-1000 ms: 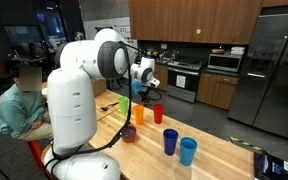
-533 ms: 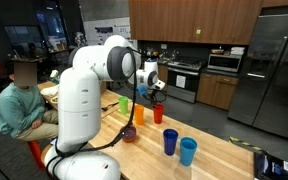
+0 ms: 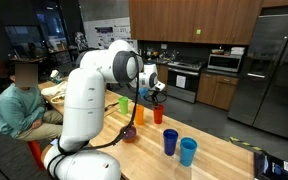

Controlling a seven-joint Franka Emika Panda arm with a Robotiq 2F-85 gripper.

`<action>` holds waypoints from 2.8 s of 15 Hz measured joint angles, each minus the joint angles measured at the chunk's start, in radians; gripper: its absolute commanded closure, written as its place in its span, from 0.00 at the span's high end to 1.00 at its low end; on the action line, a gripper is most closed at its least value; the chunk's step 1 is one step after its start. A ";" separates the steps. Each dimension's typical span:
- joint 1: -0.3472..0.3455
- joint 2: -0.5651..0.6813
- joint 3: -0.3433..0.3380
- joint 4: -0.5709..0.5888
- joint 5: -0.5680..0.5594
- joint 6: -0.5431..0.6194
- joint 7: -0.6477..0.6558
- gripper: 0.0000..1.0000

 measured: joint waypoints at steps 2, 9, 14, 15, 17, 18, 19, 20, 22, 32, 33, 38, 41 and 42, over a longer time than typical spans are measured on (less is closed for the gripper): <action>0.010 0.015 -0.001 0.016 -0.012 0.000 0.016 0.25; 0.026 0.048 -0.002 0.055 -0.022 -0.007 0.026 0.92; 0.026 0.053 -0.003 0.061 -0.020 -0.015 0.027 1.00; 0.026 0.053 -0.001 0.061 -0.016 -0.018 0.026 1.00; 0.028 0.053 0.007 0.061 -0.009 -0.021 0.022 1.00; 0.028 0.051 0.015 0.061 0.005 -0.021 0.015 1.00; 0.029 0.049 0.026 0.061 0.025 -0.021 0.002 1.00; 0.029 0.045 0.040 0.061 0.049 -0.023 -0.019 1.00; 0.032 0.031 0.067 0.057 0.089 -0.032 -0.064 1.00; 0.039 -0.158 0.166 -0.156 0.325 -0.215 -0.401 1.00; 0.037 -0.185 0.166 -0.200 0.336 -0.260 -0.436 1.00; 0.030 -0.256 0.159 -0.353 0.298 -0.392 -0.457 1.00; 0.031 -0.256 0.159 -0.358 0.298 -0.392 -0.457 1.00; 0.031 -0.257 0.159 -0.358 0.298 -0.392 -0.457 1.00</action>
